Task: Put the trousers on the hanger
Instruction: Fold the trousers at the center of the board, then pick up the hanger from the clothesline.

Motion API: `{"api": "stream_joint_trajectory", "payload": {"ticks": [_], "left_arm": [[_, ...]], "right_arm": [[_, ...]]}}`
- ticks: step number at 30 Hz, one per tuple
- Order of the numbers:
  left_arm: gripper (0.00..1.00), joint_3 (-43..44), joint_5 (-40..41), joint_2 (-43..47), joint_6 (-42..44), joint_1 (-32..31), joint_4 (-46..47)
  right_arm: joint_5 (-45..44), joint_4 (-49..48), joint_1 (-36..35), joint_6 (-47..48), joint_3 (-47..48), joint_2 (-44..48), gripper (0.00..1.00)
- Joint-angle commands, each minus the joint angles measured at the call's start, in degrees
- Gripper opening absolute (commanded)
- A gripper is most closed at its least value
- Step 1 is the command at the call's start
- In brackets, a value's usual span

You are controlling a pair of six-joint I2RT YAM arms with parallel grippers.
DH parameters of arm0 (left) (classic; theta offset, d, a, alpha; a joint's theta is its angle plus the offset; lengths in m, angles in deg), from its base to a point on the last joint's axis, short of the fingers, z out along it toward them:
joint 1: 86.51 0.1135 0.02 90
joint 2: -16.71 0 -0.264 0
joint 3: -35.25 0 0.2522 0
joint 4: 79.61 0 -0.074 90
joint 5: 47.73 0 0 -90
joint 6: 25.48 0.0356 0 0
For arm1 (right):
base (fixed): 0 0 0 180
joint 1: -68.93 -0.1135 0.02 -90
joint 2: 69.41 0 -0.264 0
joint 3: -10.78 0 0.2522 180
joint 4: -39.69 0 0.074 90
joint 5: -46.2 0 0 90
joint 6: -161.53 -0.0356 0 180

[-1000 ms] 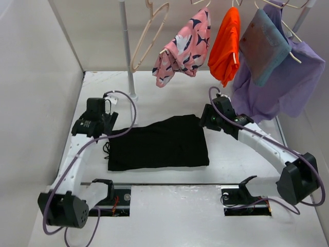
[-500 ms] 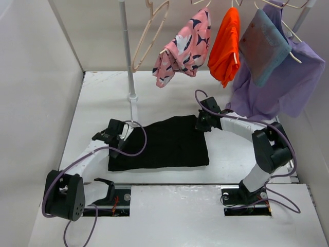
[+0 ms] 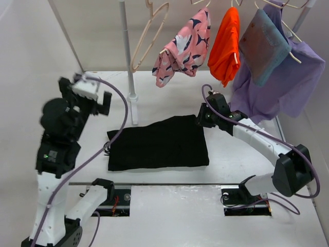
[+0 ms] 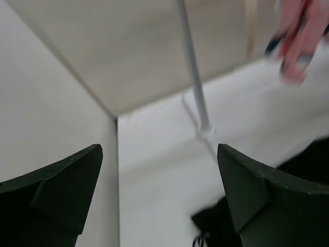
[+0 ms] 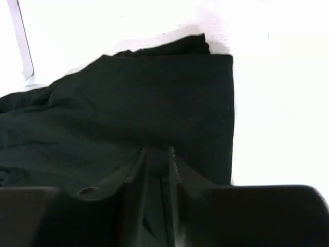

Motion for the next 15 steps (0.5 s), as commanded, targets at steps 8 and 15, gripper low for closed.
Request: {"api": "stream_joint_trajectory", "payload": {"ticks": [8, 15], "left_arm": [[1.0, 61.0, -12.7, -43.8, -14.6, -7.2, -20.7], [1.0, 68.1, -0.7, -55.0, -13.6, -10.5, -8.7]], "right_arm": [[-1.8, 1.8, -2.2, 0.3, -2.9, 2.8, 0.5], [-2.4, 3.0, -3.3, 0.8, -4.8, 5.3, 0.51]]}}
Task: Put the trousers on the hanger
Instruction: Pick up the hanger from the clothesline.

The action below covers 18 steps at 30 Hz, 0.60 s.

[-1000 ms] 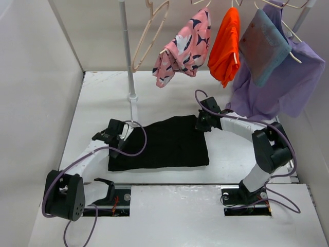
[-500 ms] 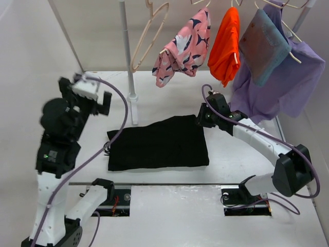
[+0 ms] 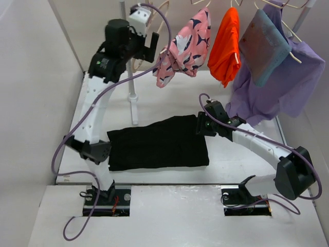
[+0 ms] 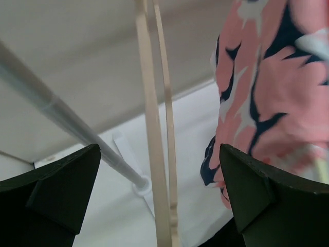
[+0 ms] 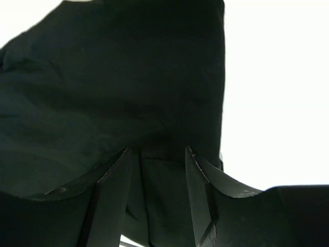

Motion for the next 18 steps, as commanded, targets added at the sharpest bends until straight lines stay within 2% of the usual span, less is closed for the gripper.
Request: {"api": "stream_joint_trajectory", "payload": {"ticks": [1, 3, 6, 8, 12, 14, 16, 18], "left_arm": [[1.0, 0.9, 5.1, 1.3, -0.8, -0.3, 5.4], [1.0, 0.3, 5.1, 0.8, -0.8, -0.3, 9.6], [1.0, 0.3, 8.2, -0.6, -0.8, -0.8, 9.6], [0.9, 0.3, 8.2, -1.6, -0.8, -0.8, 8.1], [0.8, -2.4, 7.1, -3.7, -0.1, -0.8, 5.5], [0.8, -3.5, 8.8, -4.5, 0.4, -0.8, 5.5], [0.87, -4.1, 10.3, -6.0, 0.4, -0.8, 6.1], [0.87, -4.1, 13.1, -6.7, 1.1, -0.8, 7.5]], "right_arm": [[-1.9, 0.7, -0.8, 0.2, 0.0, 3.9, 0.51], [-1.9, 1.5, -1.4, 0.2, -0.6, 5.0, 0.51], [-3.1, 3.2, -1.4, 0.8, -1.2, 6.5, 0.51], [-3.8, 4.0, -1.4, 0.8, -1.2, 7.3, 0.51], [-5.0, 4.7, -0.8, 1.3, -1.2, 9.5, 0.51], [-5.0, 4.7, -0.2, 1.8, -0.6, 10.1, 0.51], [-4.4, 4.7, 0.5, 2.3, -0.1, 10.1, 0.51], [-4.4, 4.7, 0.5, 2.9, 0.4, 10.1, 0.51]]}}
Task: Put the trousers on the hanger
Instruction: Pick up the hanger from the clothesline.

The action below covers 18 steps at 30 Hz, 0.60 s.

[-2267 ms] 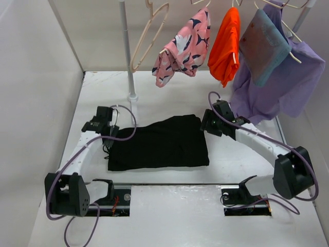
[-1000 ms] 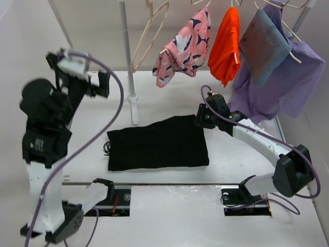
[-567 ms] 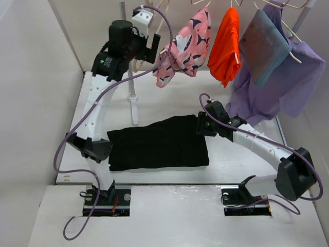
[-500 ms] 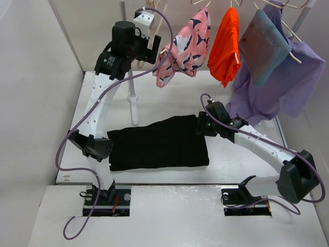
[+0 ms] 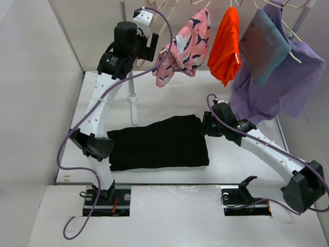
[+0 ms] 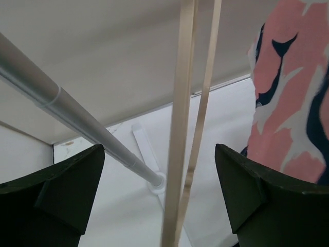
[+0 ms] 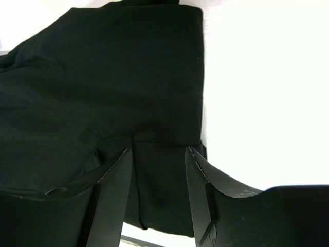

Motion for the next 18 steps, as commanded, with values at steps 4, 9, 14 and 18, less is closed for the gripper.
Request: {"api": "stream_joint_trajectory", "payload": {"ticks": [4, 9, 14, 18], "left_arm": [[0.4, 0.6, 4.1, -1.6, 1.2, -0.2, 3.8], [0.0, -0.7, 3.5, -0.1, 0.1, -0.2, 4.4], [0.0, -0.7, 3.5, 1.1, 0.1, -0.2, 4.9], [0.0, -0.7, 2.8, 3.5, -1.0, -0.2, 6.9]], "right_arm": [[-1.2, 1.0, 0.5, 1.5, 1.5, 1.7, 0.51], [-1.7, 1.6, 1.1, 1.5, 0.2, 4.5, 0.51], [-2.2, 2.1, 1.6, 1.5, -1.0, 5.8, 0.51], [-1.6, 2.1, 1.6, 1.0, -1.0, 5.8, 0.51]]}}
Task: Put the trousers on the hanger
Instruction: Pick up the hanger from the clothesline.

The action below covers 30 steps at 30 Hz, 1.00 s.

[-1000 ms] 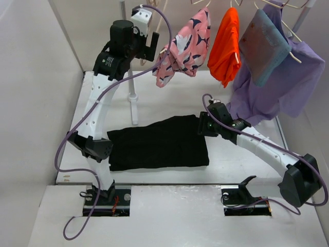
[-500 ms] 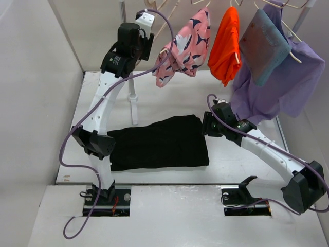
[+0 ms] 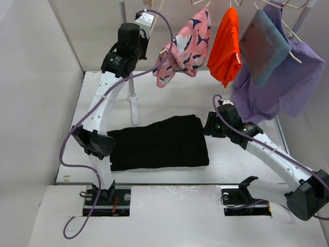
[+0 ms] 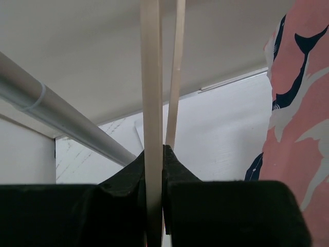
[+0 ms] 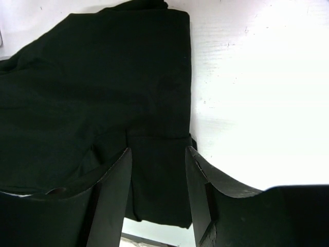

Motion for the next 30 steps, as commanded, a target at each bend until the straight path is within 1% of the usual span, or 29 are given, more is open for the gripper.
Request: {"api": "stream_joint_trajectory", "payload": {"ticks": [1, 5, 7, 8, 10, 11, 12, 13, 15, 19, 21, 22, 25, 28, 30], "left_arm": [[0.0, 1.0, -0.4, 7.0, -1.2, -0.8, 6.2], [0.0, 1.0, 2.0, 11.9, -1.2, -2.2, 11.2], [0.0, 0.4, 3.2, 13.9, -1.2, -3.0, 11.3], [0.0, -1.5, 3.9, 14.9, -1.2, -3.5, 10.7], [0.0, -5.0, 4.6, 18.9, -5.0, -3.5, 9.2], [0.0, -9.9, 3.9, 20.3, -6.3, -3.5, 8.5], [0.0, -12.5, 2.8, 23.2, -7.5, -3.5, 7.7], [0.0, -15.1, -0.5, 24.4, -9.5, -3.5, 7.7], [0.0, -19.1, -3.3, 25.2, -11.1, -3.5, 6.7], [0.0, -19.1, -5.2, 22.3, -14.3, -3.5, 0.7], [0.0, -21.1, -6.8, 22.3, -14.9, -3.5, 0.7], [0.0, -24.9, -7.4, 24.5, -14.9, -3.5, 2.1], [0.0, -32.4, -8.8, 28.6, -14.9, -4.0, 5.9], [0.0, -33.9, -8.1, 30.0, -13.6, -5.5, 5.5], [0.0, -37.2, -8.1, 32.0, -12.5, -6.1, 4.6]], "right_arm": [[-0.6, 0.0, 0.4, 0.3, -0.1, 0.9, 0.51], [-0.6, -0.6, -0.9, 0.3, 0.5, -0.4, 0.51], [-2.8, 0.2, -3.0, -0.4, 1.5, -1.0, 0.51], [-3.5, 0.2, -3.9, -0.4, 2.8, -1.6, 0.51], [-4.7, 0.9, -5.4, -0.4, 4.2, -2.2, 0.51], [-4.7, 0.9, -6.3, -0.4, 5.5, -2.2, 0.51], [-4.7, 0.9, -6.3, -0.4, 6.3, -2.2, 0.51], [-4.7, 0.9, -7.1, -0.4, 6.9, -2.8, 0.51], [-4.0, 0.2, -7.1, -0.4, 7.9, -3.4, 0.51], [-3.5, -0.5, -7.7, 0.9, 11.3, -6.5, 0.51], [-3.0, -0.5, -7.7, 0.9, 11.8, -7.1, 0.51], [-3.0, -0.5, -8.4, 0.9, 12.3, -7.1, 0.51], [-2.3, -1.6, -9.1, 0.4, 11.6, -7.1, 0.51], [-2.3, -2.2, -9.6, -0.2, 11.1, -6.6, 0.51], [-1.7, -2.2, -10.2, -0.2, 10.5, -6.6, 0.51]]}}
